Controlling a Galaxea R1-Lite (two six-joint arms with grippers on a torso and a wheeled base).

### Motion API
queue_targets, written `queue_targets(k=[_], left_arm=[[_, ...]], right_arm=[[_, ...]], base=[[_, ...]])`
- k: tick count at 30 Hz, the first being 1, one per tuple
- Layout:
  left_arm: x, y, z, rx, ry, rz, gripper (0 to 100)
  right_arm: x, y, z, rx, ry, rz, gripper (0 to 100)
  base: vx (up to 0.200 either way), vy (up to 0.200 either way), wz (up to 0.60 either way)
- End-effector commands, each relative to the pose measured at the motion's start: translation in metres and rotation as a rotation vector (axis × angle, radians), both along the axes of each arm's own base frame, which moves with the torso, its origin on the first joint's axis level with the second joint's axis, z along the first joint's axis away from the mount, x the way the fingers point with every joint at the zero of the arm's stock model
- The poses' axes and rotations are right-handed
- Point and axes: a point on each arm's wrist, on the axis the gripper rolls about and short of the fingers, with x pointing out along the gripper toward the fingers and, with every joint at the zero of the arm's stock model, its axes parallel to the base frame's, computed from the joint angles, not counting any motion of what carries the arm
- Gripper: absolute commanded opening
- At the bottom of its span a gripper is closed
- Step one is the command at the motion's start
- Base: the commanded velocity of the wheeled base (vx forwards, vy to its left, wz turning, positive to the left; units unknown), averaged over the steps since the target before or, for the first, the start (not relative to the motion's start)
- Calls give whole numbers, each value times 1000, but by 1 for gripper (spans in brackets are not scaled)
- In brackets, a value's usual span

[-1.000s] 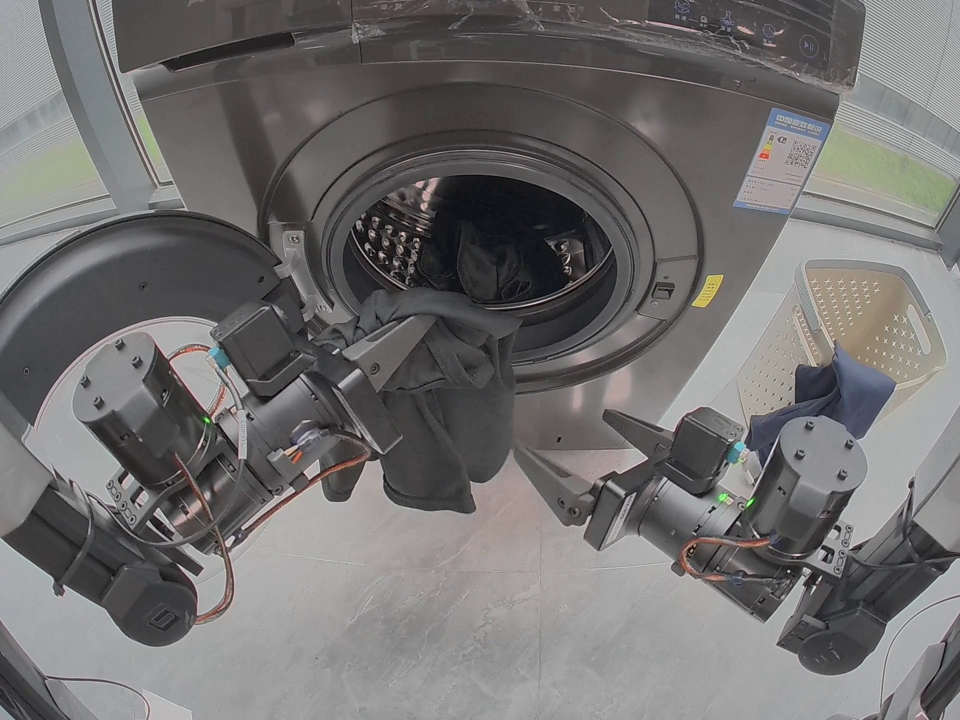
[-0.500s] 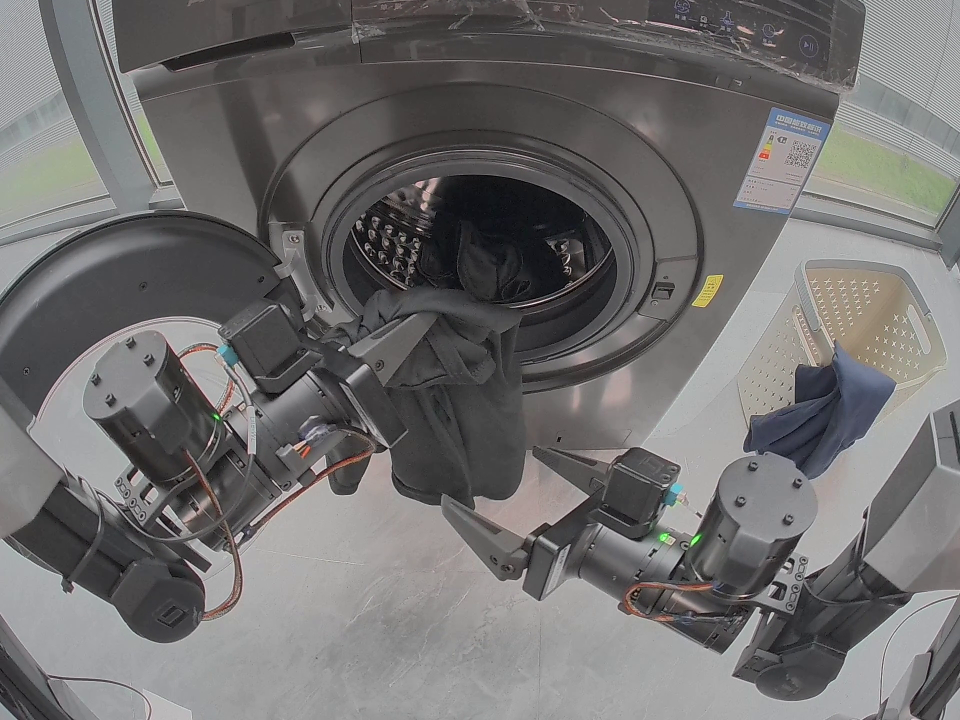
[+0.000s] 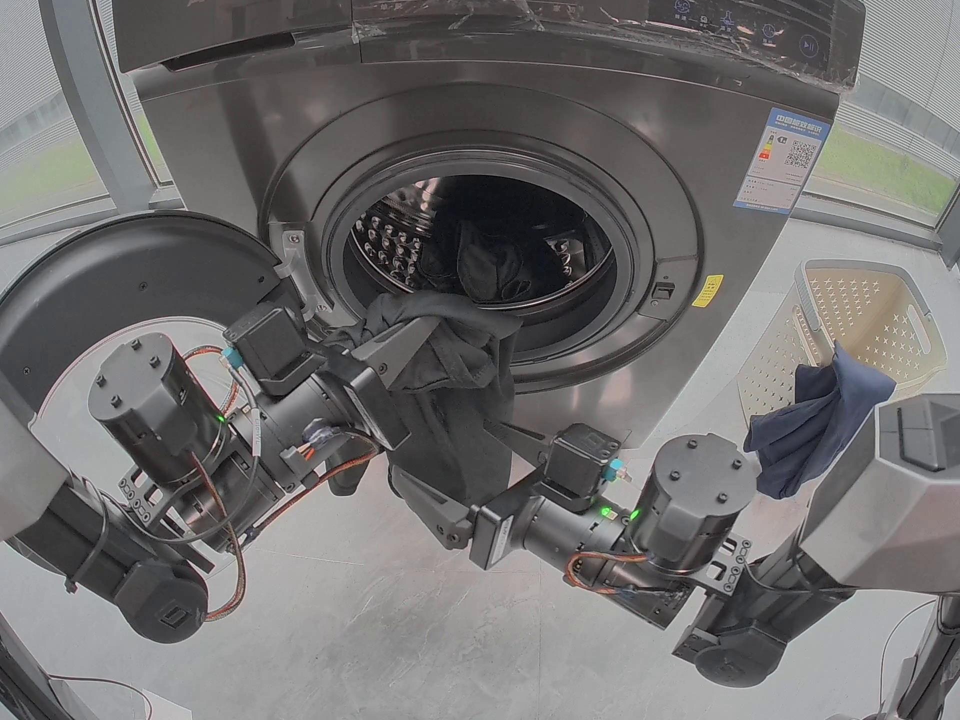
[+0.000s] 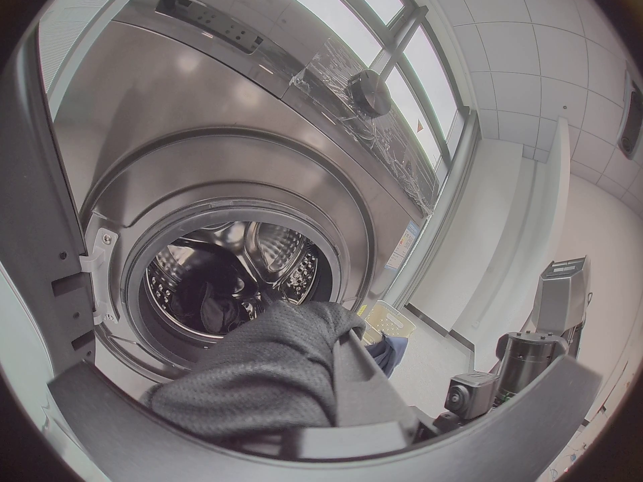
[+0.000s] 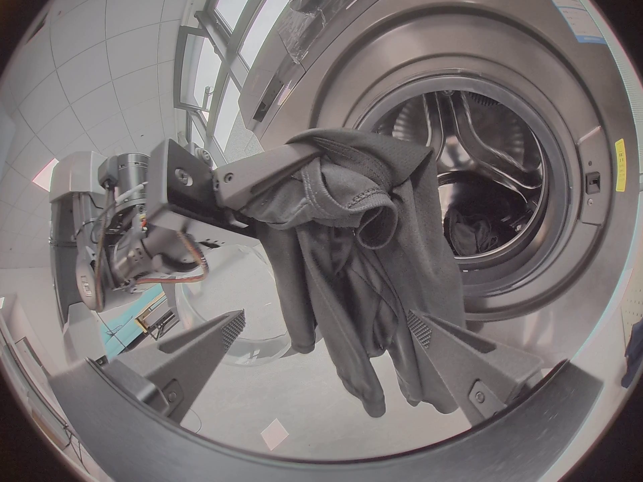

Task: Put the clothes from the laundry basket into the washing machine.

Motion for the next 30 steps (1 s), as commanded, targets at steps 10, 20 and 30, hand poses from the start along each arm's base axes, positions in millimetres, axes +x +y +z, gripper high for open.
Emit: queue_targets(k=[10,20,30], left_arm=[[0,0,0,1,-2,0,0],[0,0,-1,3,0,2,0],[1,0,-1,2,-1,5,0]], right_arm=[[29,21,-12,16,-31,-23,100],[37,32,-17,30,-44,-22,100],[41,35,-11,63,-72,-29,0]], base=[[0,0,0],[0,0,0],[0,0,0]])
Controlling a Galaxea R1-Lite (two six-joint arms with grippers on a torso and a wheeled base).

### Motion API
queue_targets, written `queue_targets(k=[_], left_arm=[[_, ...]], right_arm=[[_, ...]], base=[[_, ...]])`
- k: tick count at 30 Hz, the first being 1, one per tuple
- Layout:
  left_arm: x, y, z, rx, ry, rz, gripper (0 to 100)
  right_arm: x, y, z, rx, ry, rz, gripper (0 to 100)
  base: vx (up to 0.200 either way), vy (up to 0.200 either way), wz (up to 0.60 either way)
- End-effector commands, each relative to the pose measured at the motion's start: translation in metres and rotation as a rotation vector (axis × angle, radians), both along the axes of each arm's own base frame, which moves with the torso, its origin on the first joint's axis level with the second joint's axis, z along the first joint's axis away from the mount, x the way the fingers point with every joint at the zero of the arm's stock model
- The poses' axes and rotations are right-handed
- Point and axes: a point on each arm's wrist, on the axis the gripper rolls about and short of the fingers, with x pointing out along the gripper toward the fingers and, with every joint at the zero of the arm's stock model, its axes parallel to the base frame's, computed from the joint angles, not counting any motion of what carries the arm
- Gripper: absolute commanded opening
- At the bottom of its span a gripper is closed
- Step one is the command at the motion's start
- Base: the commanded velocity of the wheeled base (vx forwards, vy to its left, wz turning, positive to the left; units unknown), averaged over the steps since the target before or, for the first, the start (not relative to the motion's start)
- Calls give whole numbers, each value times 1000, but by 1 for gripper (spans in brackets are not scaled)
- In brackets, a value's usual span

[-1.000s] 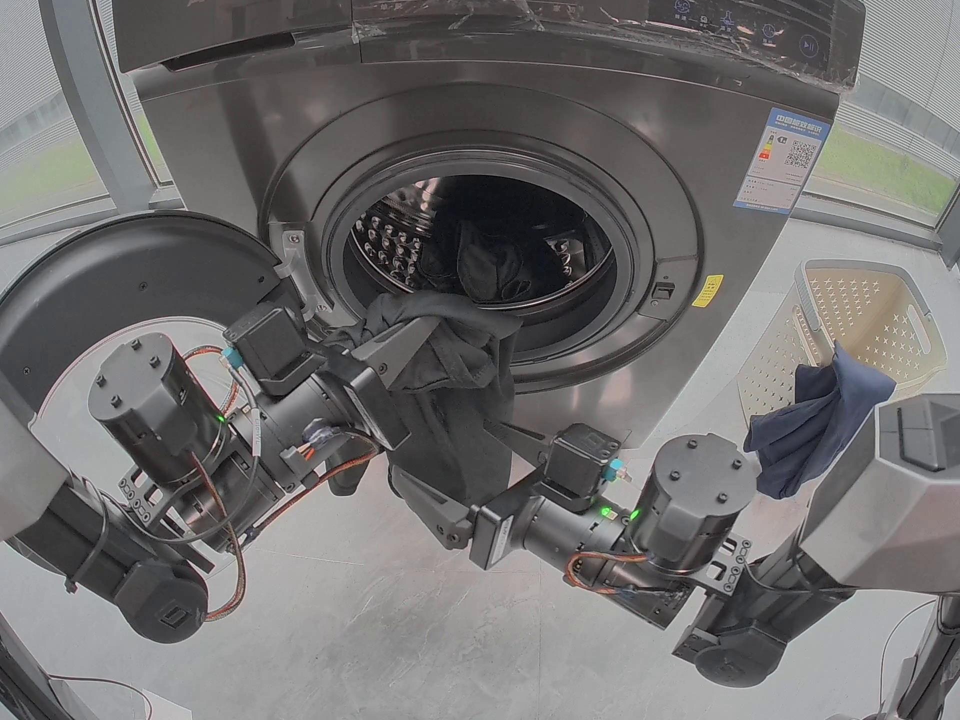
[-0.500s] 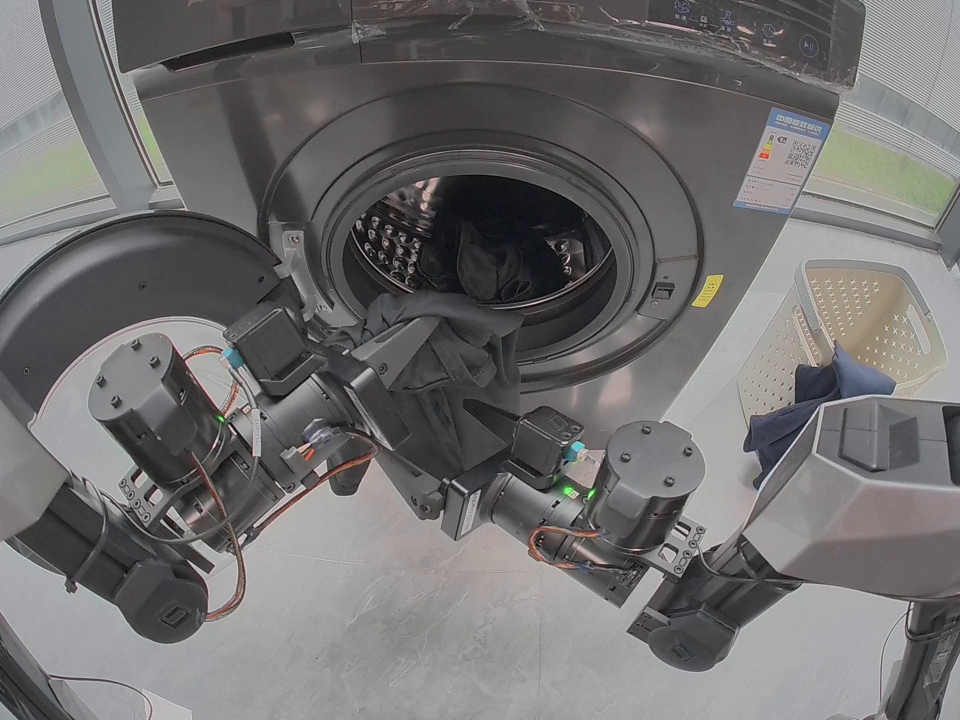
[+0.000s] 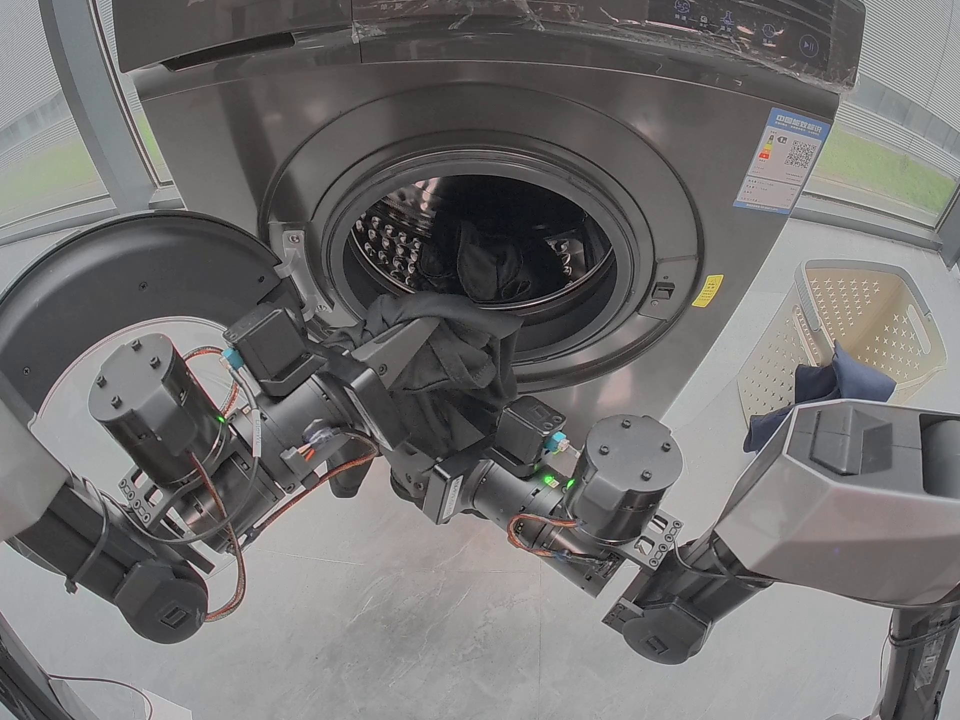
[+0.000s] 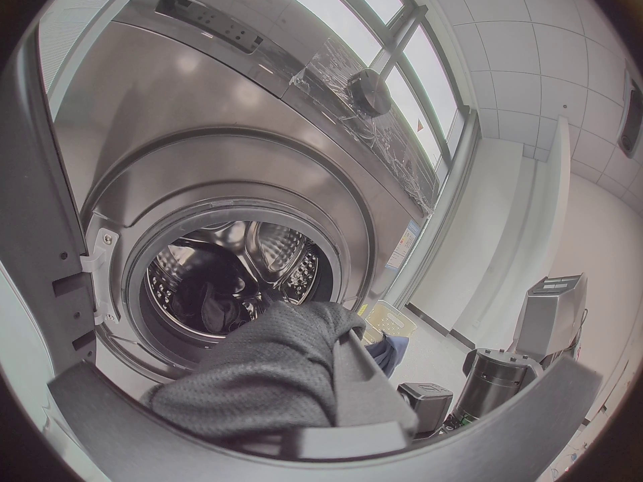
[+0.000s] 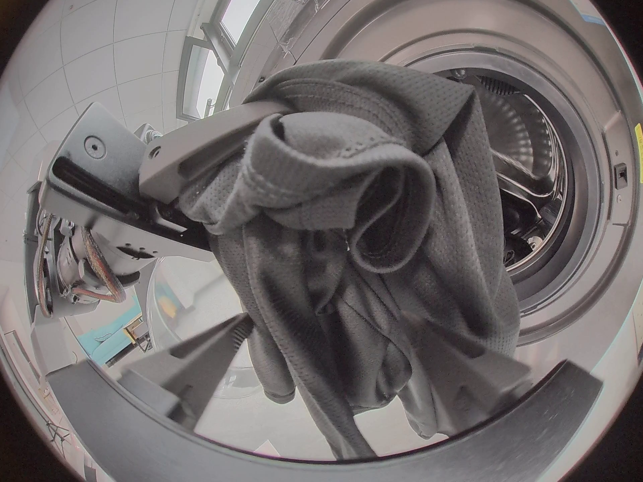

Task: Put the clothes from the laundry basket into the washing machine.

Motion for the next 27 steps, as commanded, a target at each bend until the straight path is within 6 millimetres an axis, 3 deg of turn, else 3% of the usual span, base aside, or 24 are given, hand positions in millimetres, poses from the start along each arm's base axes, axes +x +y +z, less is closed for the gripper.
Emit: queue_targets(k=[1,12,25,26,27], left_arm=[[1,0,0,-1,-1,2,0],[2,0,-3,4,11,3,0],[1,1,-1,-2,7,0,0],[1,1,-1,-4,8,1,100],[1,1,-1,-4,8,1,100]], right_arm=[[0,1,-1,2,-1,-1,0],[-12,-13,19,16,-8,-8,0],[-16,-17,17,3,3,-12,0],[-17,-18,18,3,5,-15,0],[-17,-18,18,3,5,-15,0]], base=[[0,0,0],[0,0,0],[0,0,0],[0,0,0],[0,0,0]])
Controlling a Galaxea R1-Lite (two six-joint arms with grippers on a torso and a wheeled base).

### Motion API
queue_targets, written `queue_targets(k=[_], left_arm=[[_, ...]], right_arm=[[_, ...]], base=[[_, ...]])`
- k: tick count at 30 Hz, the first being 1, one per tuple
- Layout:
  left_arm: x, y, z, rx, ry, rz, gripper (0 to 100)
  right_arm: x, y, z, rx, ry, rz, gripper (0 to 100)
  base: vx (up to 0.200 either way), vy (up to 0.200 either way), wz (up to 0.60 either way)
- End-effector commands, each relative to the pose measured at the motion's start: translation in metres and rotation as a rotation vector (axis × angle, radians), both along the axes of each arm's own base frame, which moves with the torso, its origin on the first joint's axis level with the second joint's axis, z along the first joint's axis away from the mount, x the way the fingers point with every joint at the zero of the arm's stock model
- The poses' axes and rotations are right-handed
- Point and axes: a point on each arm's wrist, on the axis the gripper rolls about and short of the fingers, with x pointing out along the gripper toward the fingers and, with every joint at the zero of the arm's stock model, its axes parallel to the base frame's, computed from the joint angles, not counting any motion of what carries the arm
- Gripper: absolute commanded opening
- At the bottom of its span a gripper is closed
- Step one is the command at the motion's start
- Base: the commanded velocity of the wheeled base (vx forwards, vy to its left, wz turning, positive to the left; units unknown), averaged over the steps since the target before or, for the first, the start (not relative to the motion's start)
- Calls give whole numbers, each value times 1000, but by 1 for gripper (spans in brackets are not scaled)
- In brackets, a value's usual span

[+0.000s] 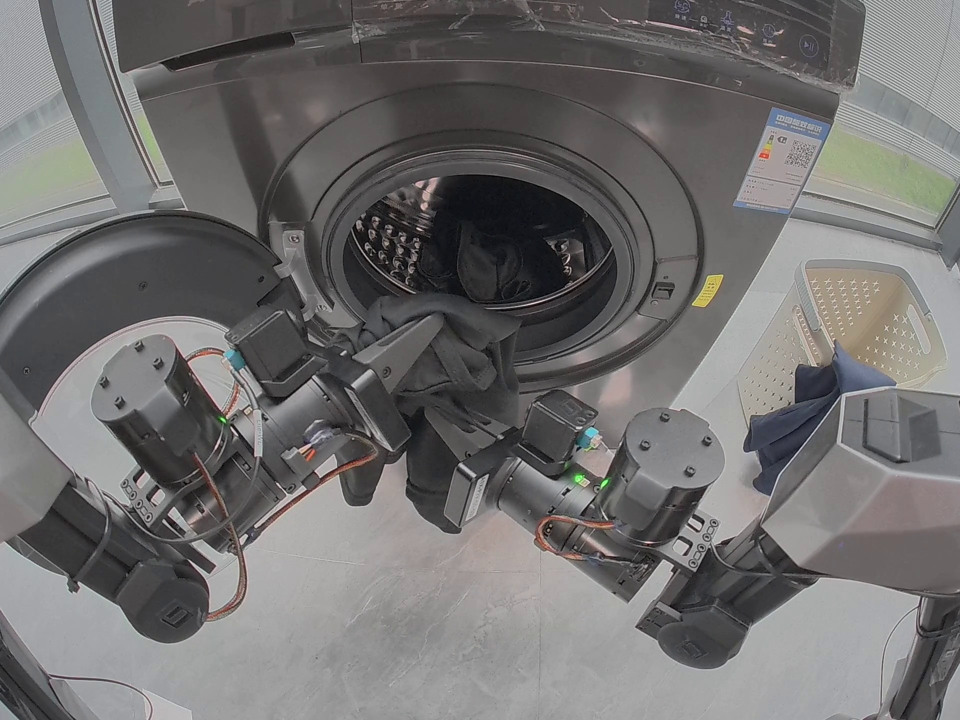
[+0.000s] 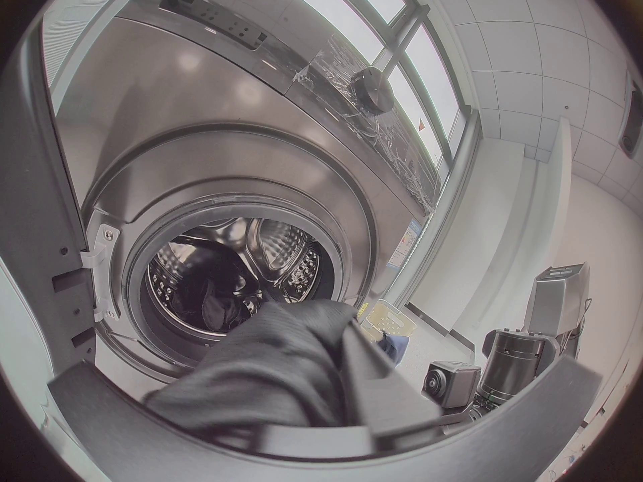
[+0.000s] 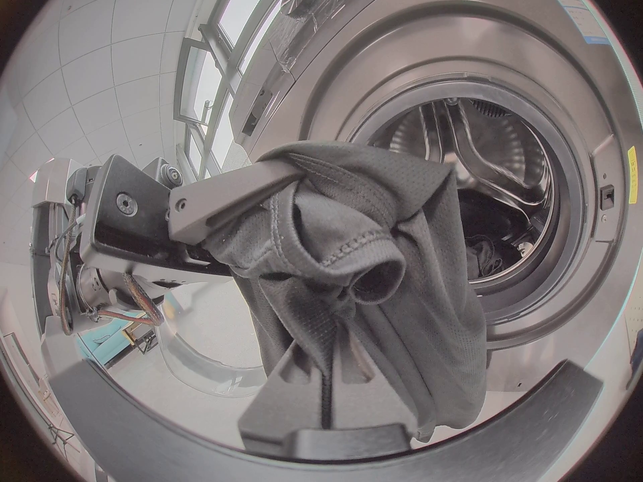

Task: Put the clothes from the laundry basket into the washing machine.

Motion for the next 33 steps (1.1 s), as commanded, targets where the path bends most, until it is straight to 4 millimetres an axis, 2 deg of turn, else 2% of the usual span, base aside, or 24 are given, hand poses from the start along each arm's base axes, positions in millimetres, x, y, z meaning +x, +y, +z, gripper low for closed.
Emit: queue_targets(k=[1,6,9,11,12,15,24,29,30,33], left_arm=[[3,3,0,-13,14,9,100],[17,12,-4,-27,34,58,100],[28,17,-11,-24,53,105,100],[28,17,-11,-23,55,108,100],[32,19,-14,-26,66,117,100],[32,19,-14,-34,73,115,100],[32,19,-22,-19,97,113,100],[34,18,-41,23,156,120,100],[35,18,-51,44,185,120,100],[37,17,-65,75,223,124,100]], right_arm=[[-9,-6,9,6,-4,4,0],[-23,-24,23,7,-5,4,0],[-35,-42,30,0,0,-2,0],[-35,-43,31,0,0,-4,0],[-41,-52,36,2,-3,-8,0],[-40,-61,41,7,-10,-26,0],[-38,-64,43,8,-18,-33,0],[-40,-65,48,18,-28,-27,0],[-43,-66,49,22,-31,-22,0],[-49,-69,50,19,-29,-13,0]], base=[[0,0,0],[0,0,0],[0,0,0],[0,0,0],[0,0,0],[0,0,0],[0,0,0],[0,0,0],[0,0,0],[0,0,0]])
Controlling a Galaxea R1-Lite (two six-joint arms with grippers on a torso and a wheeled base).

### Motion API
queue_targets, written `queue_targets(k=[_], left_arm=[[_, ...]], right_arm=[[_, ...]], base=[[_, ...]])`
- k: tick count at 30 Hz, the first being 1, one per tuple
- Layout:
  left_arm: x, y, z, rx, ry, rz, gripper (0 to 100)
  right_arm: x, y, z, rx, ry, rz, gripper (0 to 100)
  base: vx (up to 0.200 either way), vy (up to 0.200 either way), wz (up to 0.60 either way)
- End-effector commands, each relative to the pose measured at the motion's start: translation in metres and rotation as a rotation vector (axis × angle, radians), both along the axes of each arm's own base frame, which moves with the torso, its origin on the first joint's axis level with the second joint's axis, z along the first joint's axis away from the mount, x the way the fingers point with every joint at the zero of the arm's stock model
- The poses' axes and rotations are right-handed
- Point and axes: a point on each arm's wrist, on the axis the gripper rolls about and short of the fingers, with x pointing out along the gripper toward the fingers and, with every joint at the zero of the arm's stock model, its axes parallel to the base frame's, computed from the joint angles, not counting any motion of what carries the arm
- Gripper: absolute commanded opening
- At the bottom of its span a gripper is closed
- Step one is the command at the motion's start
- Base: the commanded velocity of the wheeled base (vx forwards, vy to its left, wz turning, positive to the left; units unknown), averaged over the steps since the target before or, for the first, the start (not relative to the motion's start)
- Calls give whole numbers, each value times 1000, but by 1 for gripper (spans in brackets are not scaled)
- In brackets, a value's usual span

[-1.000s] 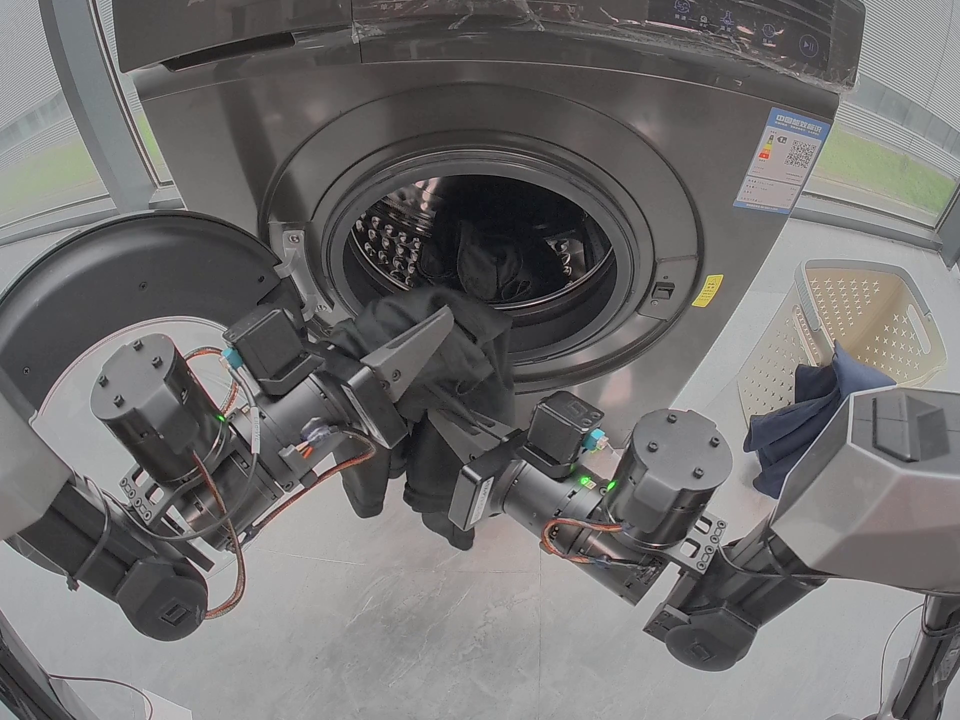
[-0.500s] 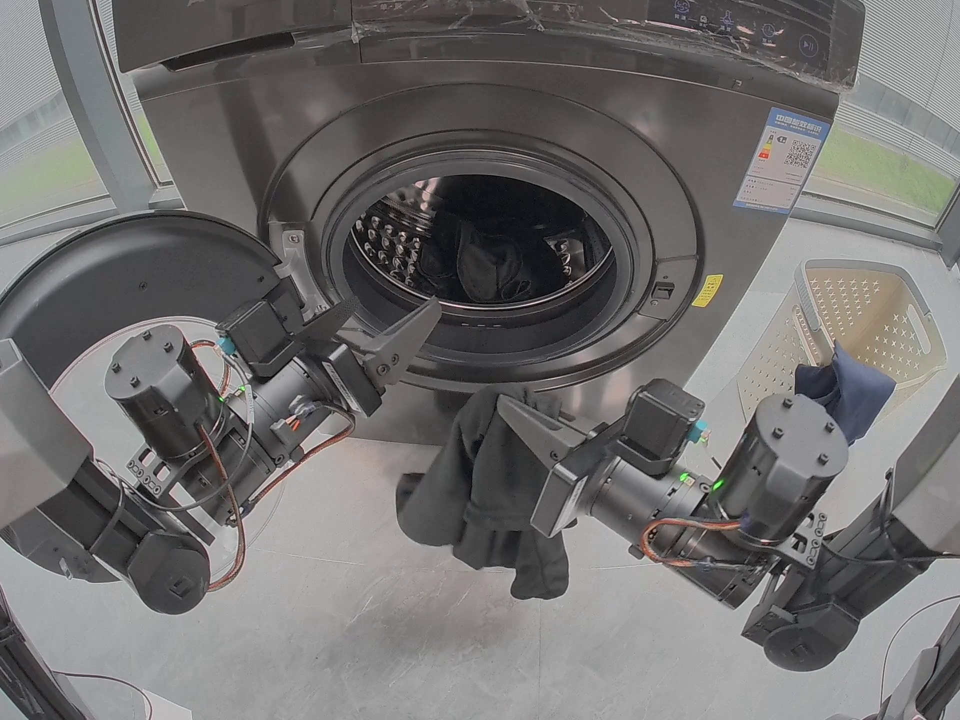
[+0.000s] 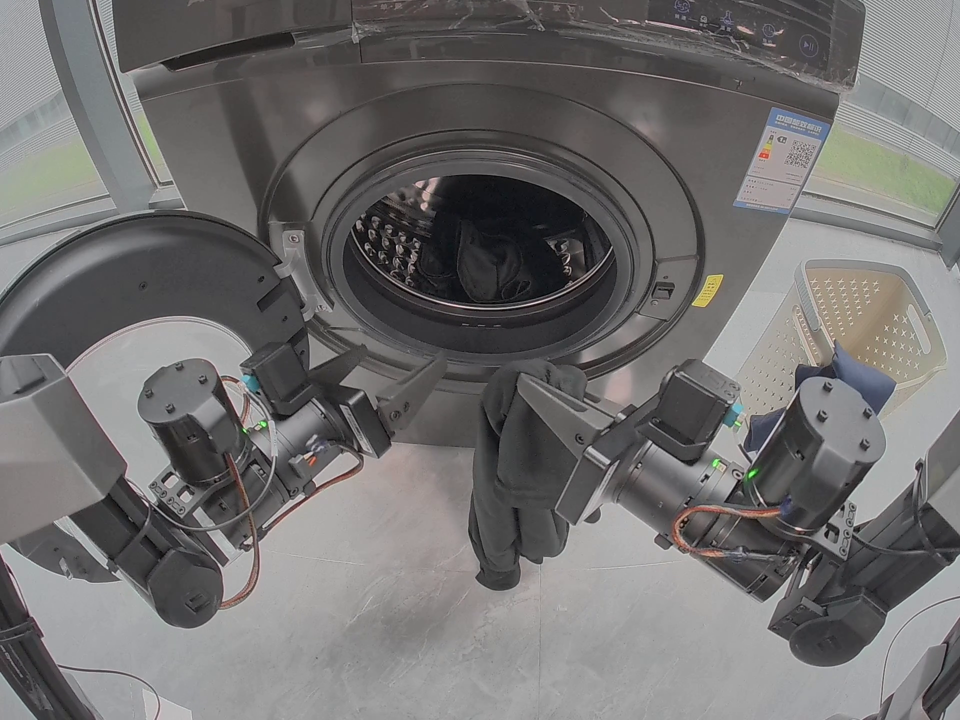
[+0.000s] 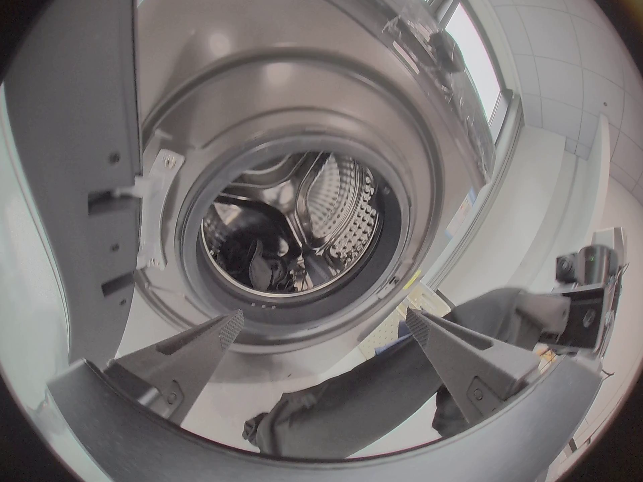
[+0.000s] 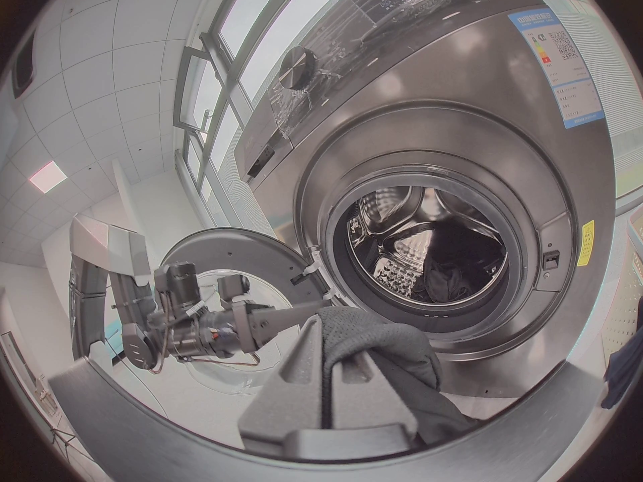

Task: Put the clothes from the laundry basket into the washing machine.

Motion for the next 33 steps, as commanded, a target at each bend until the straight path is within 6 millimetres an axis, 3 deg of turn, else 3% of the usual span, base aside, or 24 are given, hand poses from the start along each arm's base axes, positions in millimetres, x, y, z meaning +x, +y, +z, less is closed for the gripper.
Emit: queue_targets(k=[1,9,22,33], left_arm=[[5,-2,-27,49,77,2,100],[8,-5,-43,74,121,-4,100],[36,-8,-103,192,215,16,100],[25,-26,-117,234,240,-71,100]], right_arm=[[-10,-6,5,9,-6,13,0],[-19,-15,11,15,-11,16,0],[-29,-14,10,6,-5,48,0],[-28,-16,15,19,-18,50,0]], base=[[0,0,0],[0,0,0],[0,0,0],[0,0,0]])
